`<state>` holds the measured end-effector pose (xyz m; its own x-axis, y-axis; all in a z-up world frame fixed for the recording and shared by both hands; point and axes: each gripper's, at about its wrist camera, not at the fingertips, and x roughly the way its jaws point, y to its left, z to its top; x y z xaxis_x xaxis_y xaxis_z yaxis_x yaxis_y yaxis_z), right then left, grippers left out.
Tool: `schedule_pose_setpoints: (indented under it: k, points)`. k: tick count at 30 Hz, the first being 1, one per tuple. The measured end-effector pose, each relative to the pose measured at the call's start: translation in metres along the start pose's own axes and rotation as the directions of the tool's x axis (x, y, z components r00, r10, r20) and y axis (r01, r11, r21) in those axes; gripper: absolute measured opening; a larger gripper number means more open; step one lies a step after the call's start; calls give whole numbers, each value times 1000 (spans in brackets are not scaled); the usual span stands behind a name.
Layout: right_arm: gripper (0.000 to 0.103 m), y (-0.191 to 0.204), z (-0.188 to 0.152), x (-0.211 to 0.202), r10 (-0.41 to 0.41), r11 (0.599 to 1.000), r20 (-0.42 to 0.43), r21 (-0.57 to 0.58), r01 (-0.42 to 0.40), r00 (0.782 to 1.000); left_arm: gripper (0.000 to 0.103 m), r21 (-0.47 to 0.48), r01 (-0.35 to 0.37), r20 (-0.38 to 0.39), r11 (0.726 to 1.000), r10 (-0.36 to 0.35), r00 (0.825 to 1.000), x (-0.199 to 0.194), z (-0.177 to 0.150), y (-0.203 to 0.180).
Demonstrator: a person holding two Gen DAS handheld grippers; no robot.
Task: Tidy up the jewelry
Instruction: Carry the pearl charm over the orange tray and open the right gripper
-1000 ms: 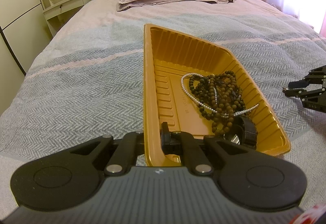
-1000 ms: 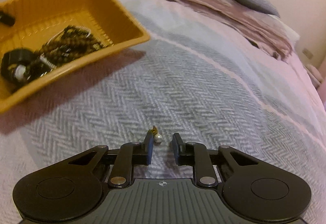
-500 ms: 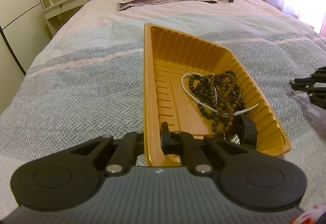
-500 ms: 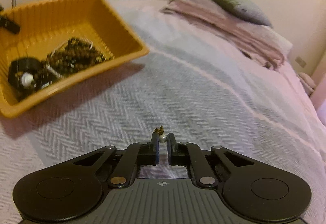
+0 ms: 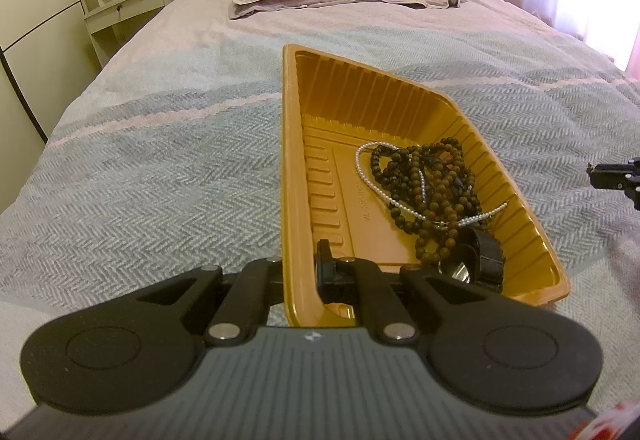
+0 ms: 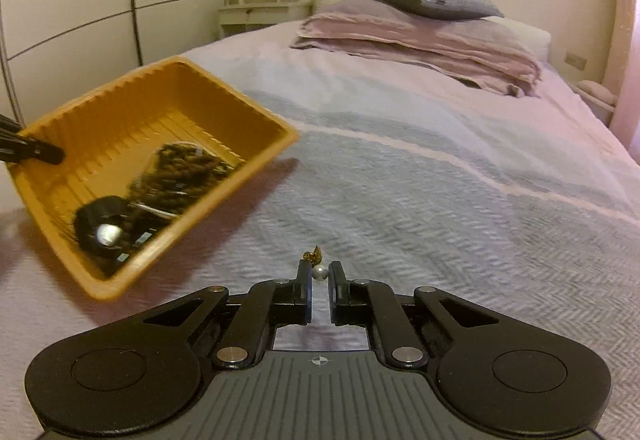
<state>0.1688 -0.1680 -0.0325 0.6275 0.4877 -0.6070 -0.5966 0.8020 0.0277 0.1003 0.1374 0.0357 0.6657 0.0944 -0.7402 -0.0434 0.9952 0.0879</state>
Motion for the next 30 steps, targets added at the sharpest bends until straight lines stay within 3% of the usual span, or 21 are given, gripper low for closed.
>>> schedule_pose_setpoints:
  k: [19, 30]
  points:
    - [8, 49, 40, 2, 115, 993, 44, 20, -116, 992, 6, -99, 83, -14, 992, -85, 996, 7, -9, 21]
    - [8, 65, 53, 6, 199, 978, 27, 63, -200, 980, 10, -144, 136, 12, 980, -136, 991, 4, -13, 30]
